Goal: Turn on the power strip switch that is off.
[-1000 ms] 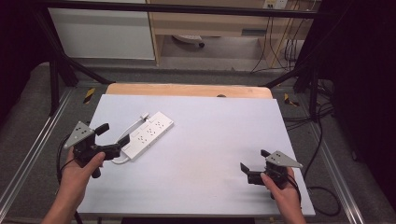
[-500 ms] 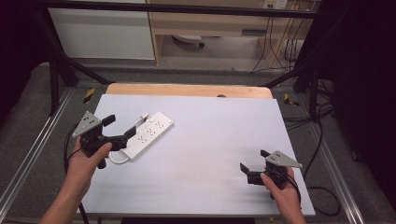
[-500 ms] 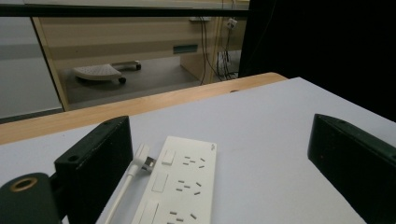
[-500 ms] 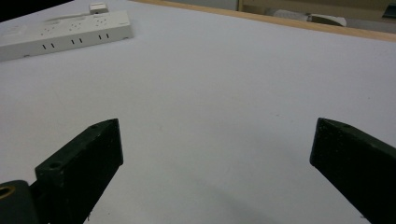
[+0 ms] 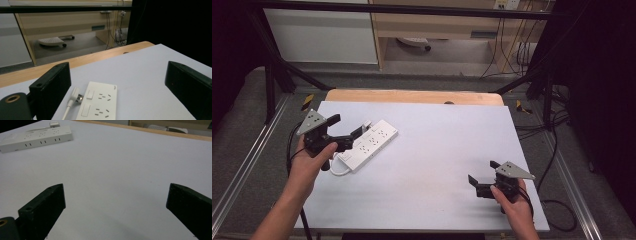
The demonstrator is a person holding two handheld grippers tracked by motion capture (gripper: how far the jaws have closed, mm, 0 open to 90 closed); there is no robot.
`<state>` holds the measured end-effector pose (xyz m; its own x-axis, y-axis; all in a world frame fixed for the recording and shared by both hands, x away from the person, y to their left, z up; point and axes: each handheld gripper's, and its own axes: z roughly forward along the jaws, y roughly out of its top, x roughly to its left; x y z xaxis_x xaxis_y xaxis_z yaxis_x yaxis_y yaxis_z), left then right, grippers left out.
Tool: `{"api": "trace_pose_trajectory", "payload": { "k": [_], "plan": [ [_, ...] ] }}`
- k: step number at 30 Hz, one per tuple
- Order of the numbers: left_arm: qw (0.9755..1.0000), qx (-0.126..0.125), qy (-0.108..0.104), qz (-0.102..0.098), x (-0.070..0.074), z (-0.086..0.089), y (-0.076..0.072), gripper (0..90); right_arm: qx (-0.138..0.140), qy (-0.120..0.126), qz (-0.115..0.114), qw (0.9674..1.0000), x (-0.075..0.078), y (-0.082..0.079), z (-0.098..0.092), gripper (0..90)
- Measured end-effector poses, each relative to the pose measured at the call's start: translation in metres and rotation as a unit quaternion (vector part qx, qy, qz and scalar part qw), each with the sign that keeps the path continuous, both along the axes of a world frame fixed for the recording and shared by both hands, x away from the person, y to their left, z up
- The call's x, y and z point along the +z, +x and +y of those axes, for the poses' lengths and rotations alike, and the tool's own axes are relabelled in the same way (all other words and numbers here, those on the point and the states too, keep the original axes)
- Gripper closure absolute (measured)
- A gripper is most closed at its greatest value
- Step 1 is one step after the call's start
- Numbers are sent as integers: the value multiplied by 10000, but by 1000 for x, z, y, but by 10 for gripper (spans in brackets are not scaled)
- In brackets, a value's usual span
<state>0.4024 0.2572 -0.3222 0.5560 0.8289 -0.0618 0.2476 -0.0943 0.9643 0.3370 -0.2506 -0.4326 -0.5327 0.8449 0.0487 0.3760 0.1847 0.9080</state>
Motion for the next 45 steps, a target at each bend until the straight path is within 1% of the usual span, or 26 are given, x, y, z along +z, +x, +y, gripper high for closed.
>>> {"api": "trace_pose_trajectory", "payload": {
  "k": [4, 11, 16, 28, 37, 45],
  "plan": [
    [10000, -4, 26, 3, 2, -3, 6, 64, 36, 38, 40, 10000, 0, 0, 0, 25],
    [10000, -23, 90, 19, 3, -8, 15, 64, 149, 34, 33, 9999, 1, -1, 1, 22],
    [9999, -42, 125, 24, 3, -13, 21, 64, 155, 47, 29, 9999, 1, -1, 1, 21],
    [9999, -40, 124, 23, 5, -23, 34, 65, 182, 84, -16, 9998, 2, -2, 1, 20],
    [9999, 6, 141, 58, 4, -27, 43, 66, 176, 90, -18, 9998, 2, -2, 1, 19],
    [9997, 141, 185, 89, -1, -28, 52, 70, 189, 84, -18, 9998, 2, -2, 0, 19]
  ]
}}
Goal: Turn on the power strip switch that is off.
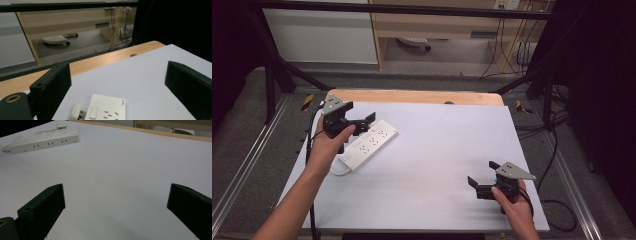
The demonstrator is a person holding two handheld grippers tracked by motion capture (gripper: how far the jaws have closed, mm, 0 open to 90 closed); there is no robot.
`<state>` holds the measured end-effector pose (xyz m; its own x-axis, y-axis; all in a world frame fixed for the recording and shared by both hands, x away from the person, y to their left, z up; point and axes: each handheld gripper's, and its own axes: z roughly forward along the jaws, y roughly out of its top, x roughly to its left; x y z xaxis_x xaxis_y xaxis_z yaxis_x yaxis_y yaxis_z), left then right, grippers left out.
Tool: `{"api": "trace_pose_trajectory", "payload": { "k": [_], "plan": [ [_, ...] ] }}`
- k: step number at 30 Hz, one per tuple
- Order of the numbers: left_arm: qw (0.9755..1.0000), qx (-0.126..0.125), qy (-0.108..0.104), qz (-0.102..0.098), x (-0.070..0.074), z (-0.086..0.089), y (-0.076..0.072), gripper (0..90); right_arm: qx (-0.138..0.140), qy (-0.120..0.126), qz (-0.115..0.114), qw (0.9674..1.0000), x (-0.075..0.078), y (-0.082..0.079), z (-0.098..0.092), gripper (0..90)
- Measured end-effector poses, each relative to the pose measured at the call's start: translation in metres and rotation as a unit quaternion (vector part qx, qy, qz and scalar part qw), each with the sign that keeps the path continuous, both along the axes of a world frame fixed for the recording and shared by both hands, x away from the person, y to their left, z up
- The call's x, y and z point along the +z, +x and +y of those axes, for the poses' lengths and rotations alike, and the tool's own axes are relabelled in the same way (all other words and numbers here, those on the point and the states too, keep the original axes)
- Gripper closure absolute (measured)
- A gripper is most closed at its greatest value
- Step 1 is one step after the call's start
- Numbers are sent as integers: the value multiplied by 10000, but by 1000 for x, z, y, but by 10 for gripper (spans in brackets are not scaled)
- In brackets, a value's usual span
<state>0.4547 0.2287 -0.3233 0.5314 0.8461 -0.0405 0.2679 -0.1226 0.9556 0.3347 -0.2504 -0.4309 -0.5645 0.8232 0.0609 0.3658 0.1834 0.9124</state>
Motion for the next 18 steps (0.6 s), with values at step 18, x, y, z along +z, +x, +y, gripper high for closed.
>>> {"api": "trace_pose_trajectory", "payload": {
  "k": [18],
  "plan": [
    [9997, 171, 167, 62, -11, -7, 18, 72, -11, -2, -2, 10000, 0, 0, -1, 19]
  ]
}}
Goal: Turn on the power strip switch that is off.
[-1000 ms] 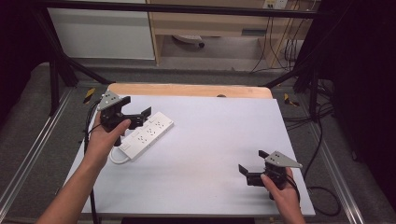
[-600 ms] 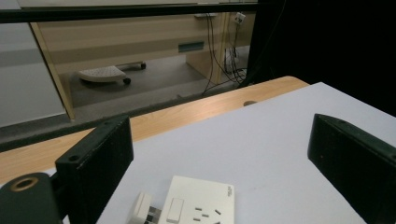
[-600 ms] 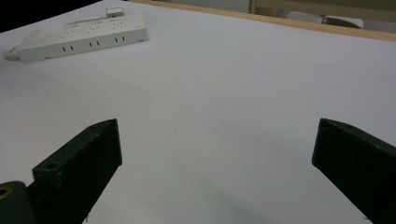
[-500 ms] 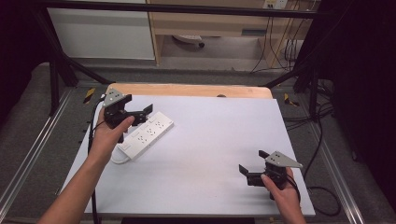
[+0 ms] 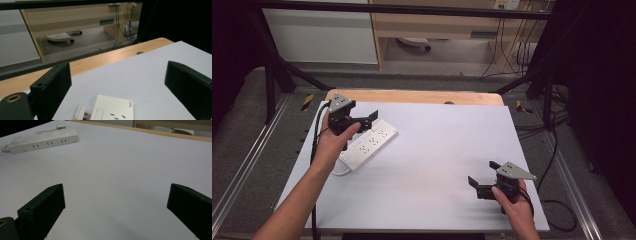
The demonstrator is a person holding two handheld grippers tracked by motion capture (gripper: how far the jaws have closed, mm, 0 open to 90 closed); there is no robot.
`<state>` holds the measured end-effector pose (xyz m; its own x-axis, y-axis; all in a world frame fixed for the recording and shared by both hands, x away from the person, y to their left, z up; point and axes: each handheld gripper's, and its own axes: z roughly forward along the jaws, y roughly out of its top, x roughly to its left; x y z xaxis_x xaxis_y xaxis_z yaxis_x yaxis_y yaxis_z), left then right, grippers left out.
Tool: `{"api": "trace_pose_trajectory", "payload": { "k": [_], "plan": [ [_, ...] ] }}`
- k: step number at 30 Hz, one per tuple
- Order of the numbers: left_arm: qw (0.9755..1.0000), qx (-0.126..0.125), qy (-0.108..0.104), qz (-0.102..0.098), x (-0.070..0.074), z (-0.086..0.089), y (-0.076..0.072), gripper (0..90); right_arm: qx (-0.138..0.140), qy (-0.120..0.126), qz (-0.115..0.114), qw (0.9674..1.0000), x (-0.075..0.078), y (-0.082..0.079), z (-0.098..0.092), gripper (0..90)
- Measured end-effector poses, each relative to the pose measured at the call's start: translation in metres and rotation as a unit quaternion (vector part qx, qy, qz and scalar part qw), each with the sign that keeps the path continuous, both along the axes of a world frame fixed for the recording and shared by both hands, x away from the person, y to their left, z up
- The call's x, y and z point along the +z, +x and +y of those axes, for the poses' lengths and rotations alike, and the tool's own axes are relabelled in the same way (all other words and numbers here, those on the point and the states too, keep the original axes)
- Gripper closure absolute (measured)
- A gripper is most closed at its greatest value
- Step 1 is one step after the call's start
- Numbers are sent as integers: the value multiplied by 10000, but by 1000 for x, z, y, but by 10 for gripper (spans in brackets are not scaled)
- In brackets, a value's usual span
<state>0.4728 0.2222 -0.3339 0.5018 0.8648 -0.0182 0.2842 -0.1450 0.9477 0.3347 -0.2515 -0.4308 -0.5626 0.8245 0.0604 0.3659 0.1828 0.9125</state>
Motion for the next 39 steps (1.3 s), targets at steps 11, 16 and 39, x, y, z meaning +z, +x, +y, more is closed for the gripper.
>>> {"api": "trace_pose_trajectory", "payload": {
  "k": [11, 16, 39],
  "plan": [
    [9999, 48, -9, 100, -7, 0, 9, 74, -8, 9, 27, 10000, 0, 0, 0, 20],
    [9998, 109, 23, 178, -12, 0, 15, 75, -7, 14, 21, 10000, 0, 0, 0, 20],
    [9981, 298, 215, 498, -40, -5, 41, 80, 4, 45, 19, 10000, 0, 0, -2, 20]
  ]
}}
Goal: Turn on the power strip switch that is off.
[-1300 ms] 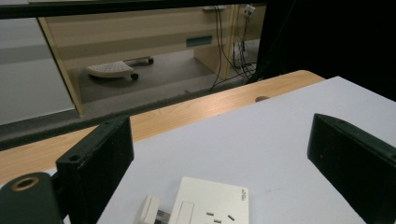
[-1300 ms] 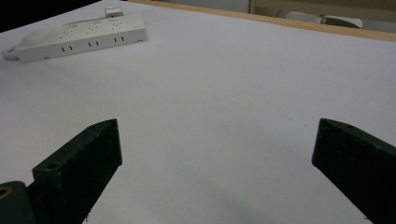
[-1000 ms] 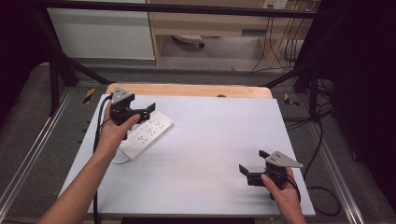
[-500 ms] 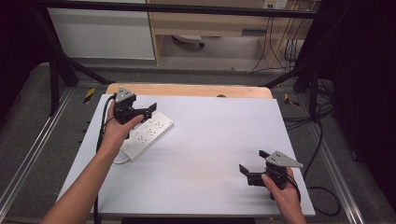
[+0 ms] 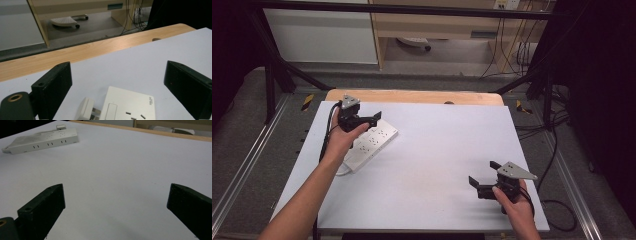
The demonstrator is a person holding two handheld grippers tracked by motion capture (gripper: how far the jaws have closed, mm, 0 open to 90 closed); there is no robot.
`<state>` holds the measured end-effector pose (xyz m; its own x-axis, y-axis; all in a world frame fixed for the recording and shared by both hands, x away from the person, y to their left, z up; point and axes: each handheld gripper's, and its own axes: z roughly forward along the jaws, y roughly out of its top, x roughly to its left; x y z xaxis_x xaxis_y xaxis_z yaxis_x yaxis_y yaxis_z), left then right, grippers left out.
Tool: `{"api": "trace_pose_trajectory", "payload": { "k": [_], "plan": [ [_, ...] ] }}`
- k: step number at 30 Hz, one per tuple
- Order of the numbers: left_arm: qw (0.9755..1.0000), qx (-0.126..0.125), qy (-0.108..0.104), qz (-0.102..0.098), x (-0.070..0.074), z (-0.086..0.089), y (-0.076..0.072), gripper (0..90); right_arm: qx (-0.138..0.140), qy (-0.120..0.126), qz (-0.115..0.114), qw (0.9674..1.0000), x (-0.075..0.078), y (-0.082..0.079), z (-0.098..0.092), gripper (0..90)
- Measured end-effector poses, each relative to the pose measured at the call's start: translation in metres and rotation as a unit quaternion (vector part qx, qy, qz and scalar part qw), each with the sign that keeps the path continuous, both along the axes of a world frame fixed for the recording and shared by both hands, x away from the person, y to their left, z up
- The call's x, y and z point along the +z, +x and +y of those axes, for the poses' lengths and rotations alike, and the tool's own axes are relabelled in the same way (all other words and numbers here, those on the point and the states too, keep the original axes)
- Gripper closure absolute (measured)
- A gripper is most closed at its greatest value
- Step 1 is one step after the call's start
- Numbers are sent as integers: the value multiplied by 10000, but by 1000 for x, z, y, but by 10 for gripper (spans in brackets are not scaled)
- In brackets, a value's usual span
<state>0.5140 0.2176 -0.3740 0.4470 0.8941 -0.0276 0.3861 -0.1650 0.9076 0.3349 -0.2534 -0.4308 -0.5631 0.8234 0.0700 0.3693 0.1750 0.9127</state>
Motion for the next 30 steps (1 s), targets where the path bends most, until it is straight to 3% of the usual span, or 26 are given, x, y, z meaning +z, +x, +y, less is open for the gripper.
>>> {"api": "trace_pose_trajectory", "payload": {
  "k": [18, 30],
  "plan": [
    [9996, 62, 47, 266, -15, -3, 11, 80, 5, -1, 6, 10000, 0, 0, 0, 20],
    [9987, 24, 206, 466, -24, -8, 14, 87, 16, -9, 19, 10000, 0, 0, 0, 20]
  ]
}}
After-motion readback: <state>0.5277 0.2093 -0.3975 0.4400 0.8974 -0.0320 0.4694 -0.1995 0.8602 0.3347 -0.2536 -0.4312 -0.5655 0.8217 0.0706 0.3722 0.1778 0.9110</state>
